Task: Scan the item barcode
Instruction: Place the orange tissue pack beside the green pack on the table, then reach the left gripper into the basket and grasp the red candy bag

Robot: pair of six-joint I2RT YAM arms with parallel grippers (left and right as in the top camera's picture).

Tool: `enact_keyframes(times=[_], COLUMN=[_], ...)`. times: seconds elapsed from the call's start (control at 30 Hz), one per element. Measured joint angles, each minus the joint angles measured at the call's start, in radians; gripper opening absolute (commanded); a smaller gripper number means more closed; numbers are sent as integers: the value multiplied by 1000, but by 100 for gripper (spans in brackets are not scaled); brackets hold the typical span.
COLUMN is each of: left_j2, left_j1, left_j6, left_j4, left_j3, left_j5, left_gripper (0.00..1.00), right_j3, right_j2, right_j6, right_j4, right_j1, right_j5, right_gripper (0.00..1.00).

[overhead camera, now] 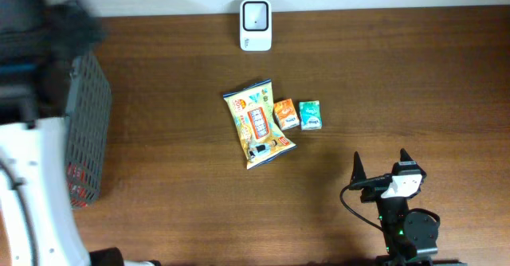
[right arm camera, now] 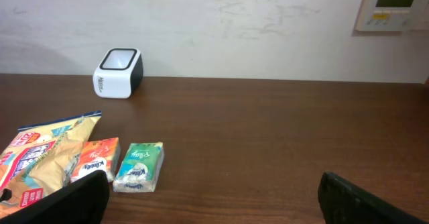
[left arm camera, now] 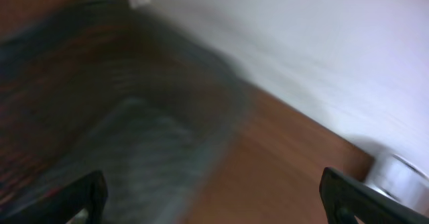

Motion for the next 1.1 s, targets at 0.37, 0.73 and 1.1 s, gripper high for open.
enact_keyframes(times=[0.37, 0.73, 1.1], left_j2=[142, 436, 537], left_j1=[443, 443, 443], left_j6=[-158, -164, -217], left_j4=[-73, 8, -92], left_j3=[-203, -345, -348], left_j5=[14, -61, -74], left_gripper=[99, 89, 92], right_j3=[0, 0, 0], right_j2=[0, 0, 0], right_j6=[-1, 0, -1], right_j4=[0, 0, 0], right_j1=[0, 0, 0], right_j5=[0, 0, 0], right_gripper=[98, 98, 98])
